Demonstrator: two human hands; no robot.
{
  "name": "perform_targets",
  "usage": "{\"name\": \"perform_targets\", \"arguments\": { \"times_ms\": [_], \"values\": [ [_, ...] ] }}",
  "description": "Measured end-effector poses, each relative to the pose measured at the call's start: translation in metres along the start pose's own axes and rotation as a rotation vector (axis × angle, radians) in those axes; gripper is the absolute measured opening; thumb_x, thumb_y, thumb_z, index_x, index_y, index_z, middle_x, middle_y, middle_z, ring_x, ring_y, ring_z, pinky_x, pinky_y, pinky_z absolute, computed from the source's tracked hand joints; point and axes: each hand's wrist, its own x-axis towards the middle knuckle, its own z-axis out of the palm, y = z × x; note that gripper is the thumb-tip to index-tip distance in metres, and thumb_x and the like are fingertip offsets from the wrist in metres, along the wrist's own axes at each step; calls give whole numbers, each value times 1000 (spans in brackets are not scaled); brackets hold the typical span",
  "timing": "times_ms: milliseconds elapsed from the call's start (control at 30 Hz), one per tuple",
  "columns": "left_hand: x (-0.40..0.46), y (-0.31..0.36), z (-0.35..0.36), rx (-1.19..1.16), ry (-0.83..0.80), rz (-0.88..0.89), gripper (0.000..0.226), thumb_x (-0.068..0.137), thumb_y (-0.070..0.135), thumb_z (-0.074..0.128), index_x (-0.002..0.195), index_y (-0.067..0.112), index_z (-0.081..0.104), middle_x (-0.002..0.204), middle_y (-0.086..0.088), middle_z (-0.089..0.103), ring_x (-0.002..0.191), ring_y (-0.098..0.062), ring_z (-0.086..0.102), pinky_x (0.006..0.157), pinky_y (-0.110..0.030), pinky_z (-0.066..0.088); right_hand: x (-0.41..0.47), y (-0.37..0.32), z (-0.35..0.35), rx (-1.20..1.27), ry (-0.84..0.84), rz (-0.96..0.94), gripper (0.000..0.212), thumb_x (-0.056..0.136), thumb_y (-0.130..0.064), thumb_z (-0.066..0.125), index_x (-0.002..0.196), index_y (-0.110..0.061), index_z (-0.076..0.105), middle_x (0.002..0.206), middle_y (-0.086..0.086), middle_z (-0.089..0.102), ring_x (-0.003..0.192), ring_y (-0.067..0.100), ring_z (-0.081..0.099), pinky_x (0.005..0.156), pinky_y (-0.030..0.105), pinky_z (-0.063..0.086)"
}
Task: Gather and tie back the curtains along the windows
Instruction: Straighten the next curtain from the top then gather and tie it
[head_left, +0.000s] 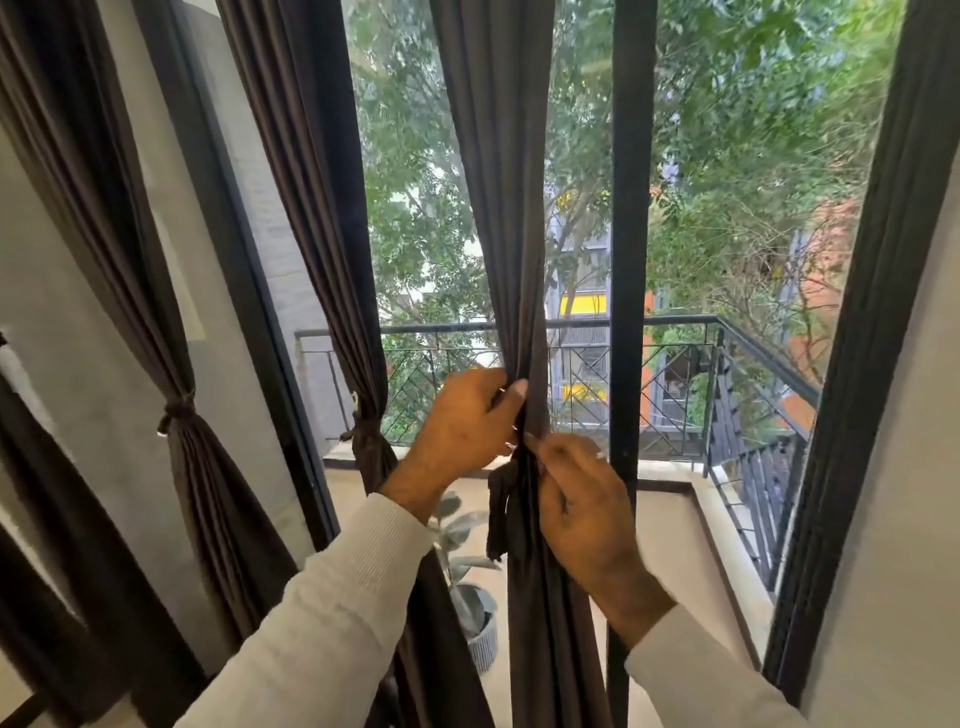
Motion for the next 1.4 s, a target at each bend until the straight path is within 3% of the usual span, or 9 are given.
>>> {"name": "perform_targets", "arguments": {
  "times_ms": [133,267,467,633,833,1000,1133,1300,1400],
  "values": [
    [-4,-4,-6,-65,-86,7,33,94,33,81,109,4,73,83,-15,78,69,-34,78,56,-50,65,3,8,-8,46,-112,-64,40,94,0,55,124,-15,77,132,-1,62,123,23,61,108,35,49],
    [-4,0,-6,-61,10,-105,18,92,6,80,107,2,70,74,-18,77,59,-33,76,56,-55,65,8,5,-14,276,-49,166,30,100,5,58,110,-16,77,114,-11,73,109,10,70,89,22,55],
    [2,8,-1,-64,107,-249,29,84,8,80,100,7,56,72,-20,75,53,-34,75,58,-56,65,-7,-10,-19,105,-5,170,21,87,-29,86,98,-20,71,97,-12,61,95,8,64,81,20,51],
    [-1,21,-1,-112,111,-326,26,85,3,79,99,3,56,70,-20,76,54,-35,76,63,-58,66,-19,-6,-7,-62,-126,226,24,82,-45,85,89,-26,72,82,-13,61,76,8,58,71,38,54],
    [-3,23,-5,25,152,-277,23,85,8,81,93,9,59,83,-12,76,59,-29,77,62,-49,67,-19,-2,-18,-59,-169,260,7,88,-33,68,87,-26,70,80,-14,59,74,7,58,70,40,55],
    [-9,30,-8,83,75,-185,16,84,8,79,94,11,66,85,-9,78,60,-25,78,63,-46,68,8,10,-50,-204,-40,272,7,92,-17,78,98,-20,81,83,-13,56,75,14,60,73,27,48],
    [-15,43,-6,-42,-35,-184,22,82,4,78,100,6,66,86,-15,78,61,-30,78,65,-52,67,32,13,-40,75,-17,495,14,90,-10,78,98,-18,85,78,-14,75,72,-2,72,77,25,62],
    [-19,42,-6,-151,-24,-206,20,86,0,78,101,7,67,91,-17,77,64,-32,79,69,-54,68,21,-2,-27,582,-125,649,34,103,-2,60,111,-29,78,98,-8,82,94,13,78,88,26,62],
    [-17,41,-3,-180,-18,-219,19,86,1,78,101,3,67,88,-17,77,63,-33,79,70,-56,67,11,-8,-24,790,-231,661,25,104,-9,60,120,-24,72,107,-9,81,100,8,75,84,20,58]
  ]
}}
